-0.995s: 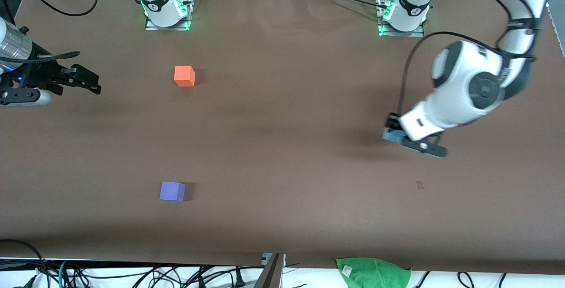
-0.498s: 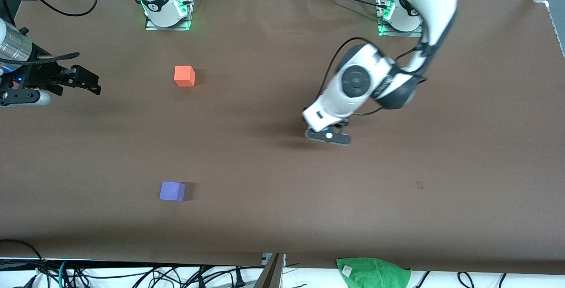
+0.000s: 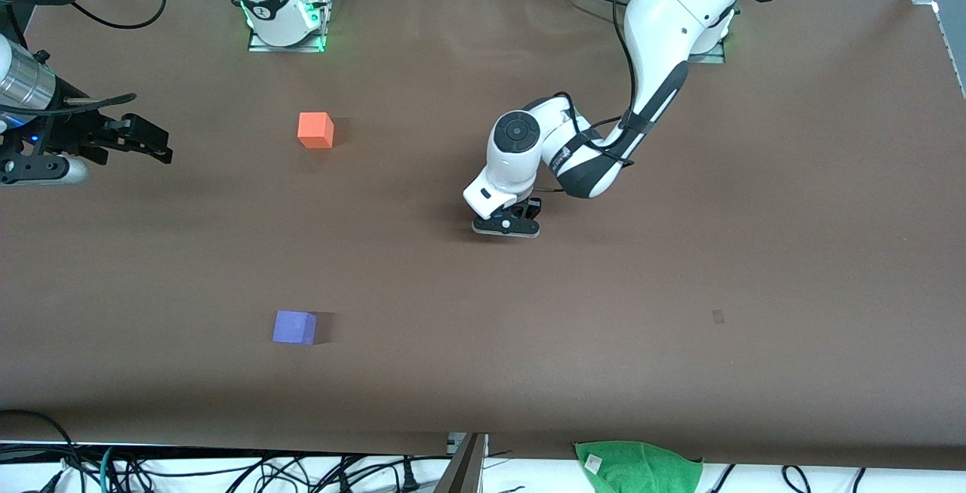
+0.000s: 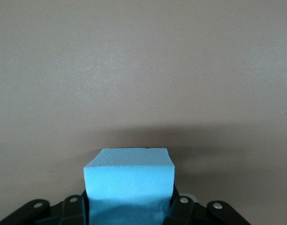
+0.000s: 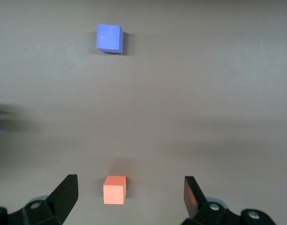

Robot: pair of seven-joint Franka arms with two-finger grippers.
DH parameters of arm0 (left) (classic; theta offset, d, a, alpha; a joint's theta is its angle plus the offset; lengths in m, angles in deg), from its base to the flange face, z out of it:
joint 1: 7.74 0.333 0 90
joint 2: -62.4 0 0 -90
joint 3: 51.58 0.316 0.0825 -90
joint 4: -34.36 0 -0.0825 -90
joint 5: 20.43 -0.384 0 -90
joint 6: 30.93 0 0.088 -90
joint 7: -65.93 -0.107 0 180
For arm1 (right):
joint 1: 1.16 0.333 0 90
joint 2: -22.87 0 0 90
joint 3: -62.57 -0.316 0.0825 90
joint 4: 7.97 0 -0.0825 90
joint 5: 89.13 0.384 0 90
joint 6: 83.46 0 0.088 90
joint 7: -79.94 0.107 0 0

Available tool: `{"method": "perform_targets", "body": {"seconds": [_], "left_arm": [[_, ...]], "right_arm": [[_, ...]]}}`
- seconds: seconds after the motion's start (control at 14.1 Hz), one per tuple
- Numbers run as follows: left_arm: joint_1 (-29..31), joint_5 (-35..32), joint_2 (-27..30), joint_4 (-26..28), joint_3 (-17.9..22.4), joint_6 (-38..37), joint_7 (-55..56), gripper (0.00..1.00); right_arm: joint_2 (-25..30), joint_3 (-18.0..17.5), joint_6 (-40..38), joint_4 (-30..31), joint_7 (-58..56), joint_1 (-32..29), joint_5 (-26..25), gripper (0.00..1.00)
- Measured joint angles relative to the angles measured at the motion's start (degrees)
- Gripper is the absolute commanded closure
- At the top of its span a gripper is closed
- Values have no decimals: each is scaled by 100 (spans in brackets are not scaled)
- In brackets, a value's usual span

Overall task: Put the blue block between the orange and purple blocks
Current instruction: 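Carry the light blue cube toward the table middle and lower it, then release the cube and raise the left gripper while the right gripper reaches in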

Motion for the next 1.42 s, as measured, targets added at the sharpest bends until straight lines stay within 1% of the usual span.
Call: {"method": "perform_targets", "body": {"seconds": [0.43, 0.57, 0.64, 0.78, 1.07, 1.28, 1.42], "left_arm": [[15, -2, 21, -126, 47, -5, 0, 0], [43, -2, 165, -205, 44, -161, 0, 0], [66, -2, 309, -253, 39, -372, 0, 0], [135, 34, 729, -325, 24, -1019, -1, 0], [438, 543, 1693, -360, 23, -2549, -211, 0], [1059, 908, 2349, -411, 34, -3417, -985, 0], [1669, 1206, 2712, -510, 41, -3883, -1600, 0]], "right_arm": [[-1, 2, 15, 0, 0, -3, 0, 0], [-18, 2, 30, -1, 0, -3, 0, 0], [-36, 2, 40, 0, 0, -3, 0, 0], [-67, 1, 79, 0, 0, -1, 0, 0], [-129, -35, 387, 1, -14, 46, 103, 0], [-375, -61, 584, 2, -18, 326, 115, 0], [-549, -70, 629, 1, -15, 588, 18, 0]]}}
